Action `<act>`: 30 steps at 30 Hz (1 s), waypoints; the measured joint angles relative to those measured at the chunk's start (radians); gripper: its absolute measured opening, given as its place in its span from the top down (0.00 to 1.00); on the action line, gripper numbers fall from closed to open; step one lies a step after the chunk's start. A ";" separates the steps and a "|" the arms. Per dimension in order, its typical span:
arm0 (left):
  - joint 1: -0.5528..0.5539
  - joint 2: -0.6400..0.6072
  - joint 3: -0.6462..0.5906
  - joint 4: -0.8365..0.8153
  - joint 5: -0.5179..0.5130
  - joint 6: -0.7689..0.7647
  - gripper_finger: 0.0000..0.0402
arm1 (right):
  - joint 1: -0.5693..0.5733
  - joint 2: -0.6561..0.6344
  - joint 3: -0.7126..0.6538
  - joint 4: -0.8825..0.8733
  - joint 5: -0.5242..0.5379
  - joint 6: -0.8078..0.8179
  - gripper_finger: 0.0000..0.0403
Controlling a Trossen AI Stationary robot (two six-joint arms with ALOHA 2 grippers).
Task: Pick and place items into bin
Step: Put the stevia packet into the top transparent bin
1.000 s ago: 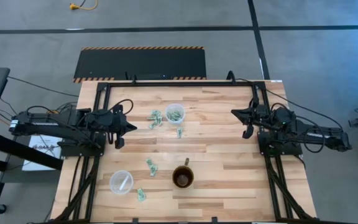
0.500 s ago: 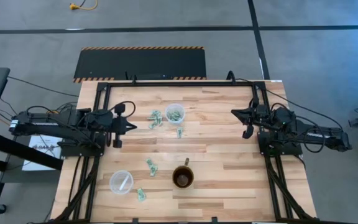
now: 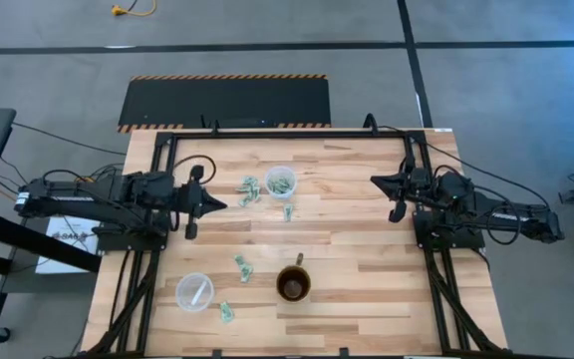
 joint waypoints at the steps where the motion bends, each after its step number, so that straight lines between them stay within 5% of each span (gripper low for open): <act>1: 0.000 0.000 0.000 0.042 0.019 -0.042 1.00 | 0.000 0.000 0.000 0.000 0.000 0.000 1.00; 8: 0.000 0.000 0.000 0.291 0.045 -0.162 1.00 | 0.000 0.000 0.000 0.000 0.000 0.000 1.00; 16: 0.024 0.000 0.001 0.407 -0.183 -0.080 1.00 | 0.000 0.000 0.000 0.000 0.000 0.000 1.00; 19: 0.100 0.001 0.033 0.356 -0.208 -0.104 1.00 | 0.000 0.000 0.000 0.000 0.000 0.000 1.00; 30: 0.478 0.196 0.241 -0.054 -0.007 -0.171 1.00 | 0.000 0.000 0.000 -0.003 0.000 0.000 1.00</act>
